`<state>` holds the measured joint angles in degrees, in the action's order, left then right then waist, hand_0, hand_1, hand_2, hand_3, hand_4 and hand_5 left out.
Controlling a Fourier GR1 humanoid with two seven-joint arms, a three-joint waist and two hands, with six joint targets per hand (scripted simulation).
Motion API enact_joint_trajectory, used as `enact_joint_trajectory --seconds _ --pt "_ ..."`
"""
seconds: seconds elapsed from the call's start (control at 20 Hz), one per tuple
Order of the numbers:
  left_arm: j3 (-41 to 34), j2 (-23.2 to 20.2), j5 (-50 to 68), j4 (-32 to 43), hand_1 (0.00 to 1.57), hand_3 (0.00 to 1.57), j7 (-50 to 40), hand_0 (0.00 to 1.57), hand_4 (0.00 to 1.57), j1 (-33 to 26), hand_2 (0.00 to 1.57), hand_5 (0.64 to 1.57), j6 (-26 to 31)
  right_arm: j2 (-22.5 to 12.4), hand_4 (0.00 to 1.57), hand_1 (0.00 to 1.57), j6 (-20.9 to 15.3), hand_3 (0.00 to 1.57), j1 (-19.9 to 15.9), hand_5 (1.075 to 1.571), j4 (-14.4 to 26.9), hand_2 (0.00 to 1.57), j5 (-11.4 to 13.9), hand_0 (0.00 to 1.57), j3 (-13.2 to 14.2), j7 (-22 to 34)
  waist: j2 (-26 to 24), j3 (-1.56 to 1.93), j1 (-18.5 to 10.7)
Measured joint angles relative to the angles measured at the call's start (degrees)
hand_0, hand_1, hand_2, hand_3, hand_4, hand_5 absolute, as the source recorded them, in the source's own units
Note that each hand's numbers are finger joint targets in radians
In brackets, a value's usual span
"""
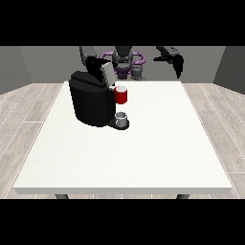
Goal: Insert the coffee pod into the coffee machine and close the lid
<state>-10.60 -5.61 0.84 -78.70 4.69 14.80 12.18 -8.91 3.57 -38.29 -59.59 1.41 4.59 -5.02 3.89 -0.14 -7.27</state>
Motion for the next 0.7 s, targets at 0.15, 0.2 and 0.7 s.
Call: enact_joint_trajectory --seconds 0.15,0.2,0.7 --pt "-0.16 -0.43 0.45 -0.2 0.0 0.0 -1.27 0.0 0.0 0.48 0.0 1.571 -0.58 0.58 0.11 0.0 -0.12 0.0 -0.81 1.571 0.93 0.0 0.87 0.0 -0.65 0.04 -0.15 0.03 0.14" --pt "-0.53 -0.85 1.02 0.14 0.0 0.0 -0.94 0.0 0.02 0.55 0.0 1.571 -0.09 0.71 0.15 0.0 0.08 0.0 -1.42 1.571 1.11 0.0 0.94 0.0 -0.82 0.63 -0.06 0.05 0.08" --pt "-0.84 -1.91 1.39 3.18 0.0 0.0 1.68 0.0 0.18 0.85 0.0 1.571 -0.25 2.15 0.14 0.0 -0.99 0.0 -7.27 1.571 2.08 0.0 4.98 0.0 -3.47 2.32 1.21 0.11 -0.31"
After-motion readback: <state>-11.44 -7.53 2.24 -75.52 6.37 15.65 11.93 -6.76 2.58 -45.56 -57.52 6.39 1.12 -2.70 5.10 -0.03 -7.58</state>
